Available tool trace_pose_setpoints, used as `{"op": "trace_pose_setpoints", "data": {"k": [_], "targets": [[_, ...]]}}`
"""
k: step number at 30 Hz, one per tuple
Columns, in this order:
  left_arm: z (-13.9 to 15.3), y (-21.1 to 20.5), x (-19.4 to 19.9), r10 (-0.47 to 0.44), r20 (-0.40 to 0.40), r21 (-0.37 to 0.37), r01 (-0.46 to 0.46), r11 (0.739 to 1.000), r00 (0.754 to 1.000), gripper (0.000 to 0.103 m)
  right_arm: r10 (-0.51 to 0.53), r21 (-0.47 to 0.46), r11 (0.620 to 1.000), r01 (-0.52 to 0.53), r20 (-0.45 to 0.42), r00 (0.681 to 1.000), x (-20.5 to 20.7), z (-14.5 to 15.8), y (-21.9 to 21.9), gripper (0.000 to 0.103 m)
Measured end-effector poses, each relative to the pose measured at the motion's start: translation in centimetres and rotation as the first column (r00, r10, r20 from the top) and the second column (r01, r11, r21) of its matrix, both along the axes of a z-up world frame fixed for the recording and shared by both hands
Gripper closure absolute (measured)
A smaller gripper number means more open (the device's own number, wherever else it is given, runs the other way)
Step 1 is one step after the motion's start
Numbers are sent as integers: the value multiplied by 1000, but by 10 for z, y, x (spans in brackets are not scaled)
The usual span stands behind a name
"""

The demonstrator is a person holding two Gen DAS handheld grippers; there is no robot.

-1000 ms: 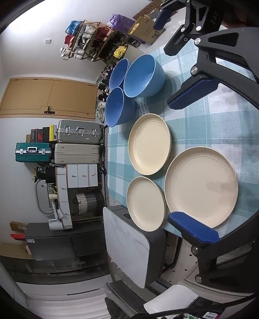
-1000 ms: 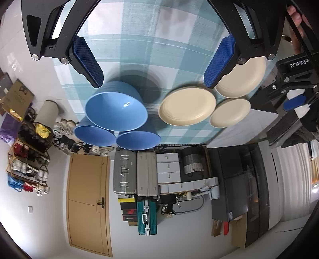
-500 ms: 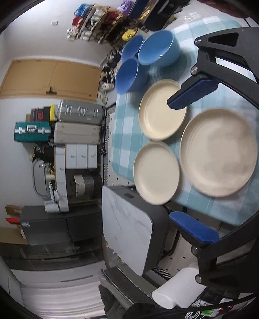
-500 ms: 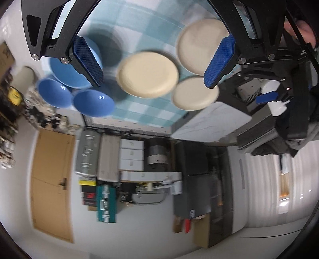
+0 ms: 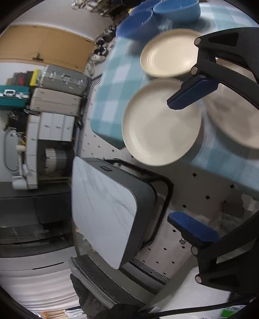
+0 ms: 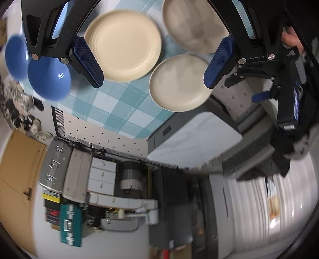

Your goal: Organize plates and bowls

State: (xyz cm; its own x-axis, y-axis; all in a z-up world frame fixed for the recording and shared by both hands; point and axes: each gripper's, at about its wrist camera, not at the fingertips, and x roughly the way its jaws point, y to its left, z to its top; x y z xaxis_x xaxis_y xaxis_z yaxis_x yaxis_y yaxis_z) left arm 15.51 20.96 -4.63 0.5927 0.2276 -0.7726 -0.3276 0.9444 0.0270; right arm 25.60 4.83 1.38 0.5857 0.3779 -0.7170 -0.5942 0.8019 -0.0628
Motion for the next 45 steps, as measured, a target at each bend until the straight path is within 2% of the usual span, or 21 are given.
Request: {"op": "trace_pose_setpoints", "data": {"k": [4, 10, 16, 21, 23, 25, 29, 31, 32, 38, 45], "targets": [[-28, 13, 26, 7, -66, -10, -8, 1000, 998, 2, 19, -69, 997, -27, -106, 994, 49, -49, 30, 0], [-57, 33, 55, 1, -92, -78, -9, 997, 996, 2, 22, -119, 992, -46, -193, 981, 90, -106, 54, 1], [-80, 45, 71, -1, -128, -115, -14, 993, 992, 6, 34, -176, 982, -73, -210, 977, 104, -138, 68, 1], [-89, 50, 77, -6, -134, -147, -14, 989, 991, 9, 33, -196, 977, -78, -222, 974, 113, -152, 70, 1], [-92, 53, 81, -15, -140, -172, -9, 985, 990, 21, 29, -200, 977, -74, -220, 975, 115, -153, 71, 1], [-96, 57, 82, -23, -150, -207, -8, 978, 988, 29, 28, -196, 978, -74, -226, 974, 115, -154, 71, 1], [-102, 61, 85, -36, -168, -251, -7, 968, 985, 57, 25, -200, 977, -74, -234, 972, 117, -157, 71, 1], [-103, 61, 85, -53, -166, -268, 6, 963, 985, 62, 23, -202, 977, -73, -240, 970, 118, -159, 72, 1], [-103, 61, 85, -64, -161, -278, 17, 960, 985, 70, 23, -201, 977, -74, -241, 970, 118, -160, 73, 1], [-99, 58, 88, -126, -155, -326, 70, 943, 980, 94, 20, -192, 979, -71, -256, 966, 120, -161, 74, 1], [-98, 60, 90, -162, -171, -331, 98, 939, 972, 95, 10, -154, 987, -54, -271, 962, 124, -153, 69, 1]]}}
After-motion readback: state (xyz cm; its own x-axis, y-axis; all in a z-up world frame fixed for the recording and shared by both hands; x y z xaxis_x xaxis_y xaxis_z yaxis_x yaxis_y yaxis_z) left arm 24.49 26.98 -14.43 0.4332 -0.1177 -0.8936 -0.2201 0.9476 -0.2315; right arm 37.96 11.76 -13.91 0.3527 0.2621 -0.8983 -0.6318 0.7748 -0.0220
